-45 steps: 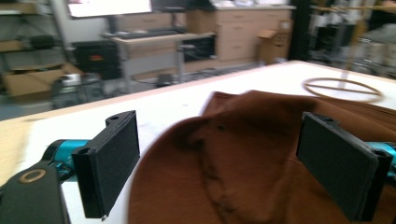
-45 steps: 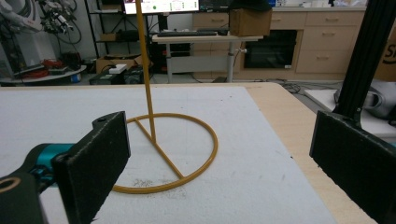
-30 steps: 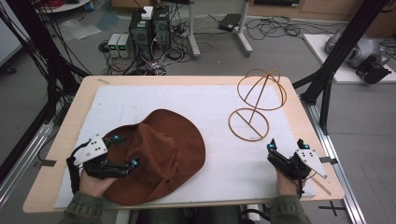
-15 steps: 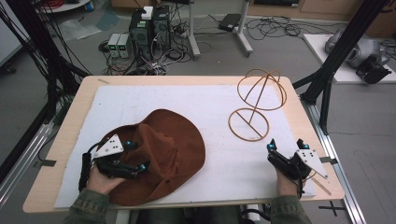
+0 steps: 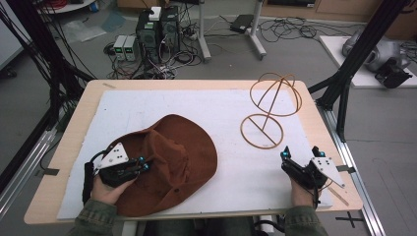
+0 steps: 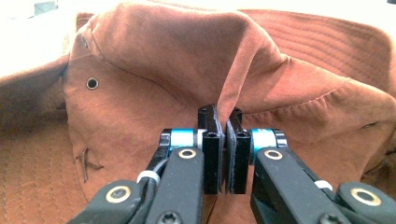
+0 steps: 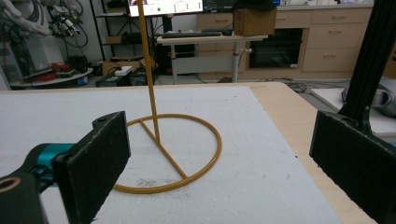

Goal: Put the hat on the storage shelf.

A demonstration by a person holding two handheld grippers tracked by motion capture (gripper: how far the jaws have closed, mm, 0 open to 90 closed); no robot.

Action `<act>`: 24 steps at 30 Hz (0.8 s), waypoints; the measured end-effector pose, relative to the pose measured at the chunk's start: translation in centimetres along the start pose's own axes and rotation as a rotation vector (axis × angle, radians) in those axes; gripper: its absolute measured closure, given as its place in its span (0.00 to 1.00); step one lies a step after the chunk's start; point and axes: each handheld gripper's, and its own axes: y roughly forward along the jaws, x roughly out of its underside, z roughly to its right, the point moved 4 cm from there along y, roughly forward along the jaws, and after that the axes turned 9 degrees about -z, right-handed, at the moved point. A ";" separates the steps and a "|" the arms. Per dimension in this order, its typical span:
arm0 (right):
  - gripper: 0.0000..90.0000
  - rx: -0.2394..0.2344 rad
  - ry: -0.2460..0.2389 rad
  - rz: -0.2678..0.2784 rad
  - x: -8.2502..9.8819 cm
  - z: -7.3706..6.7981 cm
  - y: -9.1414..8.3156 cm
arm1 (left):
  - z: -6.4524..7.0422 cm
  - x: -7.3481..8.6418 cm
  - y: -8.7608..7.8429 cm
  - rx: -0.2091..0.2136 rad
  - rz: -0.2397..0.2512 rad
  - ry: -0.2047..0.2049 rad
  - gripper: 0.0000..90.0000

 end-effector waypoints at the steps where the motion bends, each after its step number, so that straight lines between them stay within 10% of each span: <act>1: 0.05 -0.001 0.001 -0.001 0.0 0.0 0.0 | 0.0 0.0 0.0 0.000 0.005 -0.004 0.97; 10: 0.05 -0.005 -0.002 0.004 0.0 0.0 0.0 | 0.2 -0.2 -0.4 -0.013 0.042 0.005 0.97; 24: 0.05 -0.001 -0.004 0.005 0.0 0.0 -0.1 | 0.0 -3.4 -1.7 -0.071 0.271 -0.008 0.97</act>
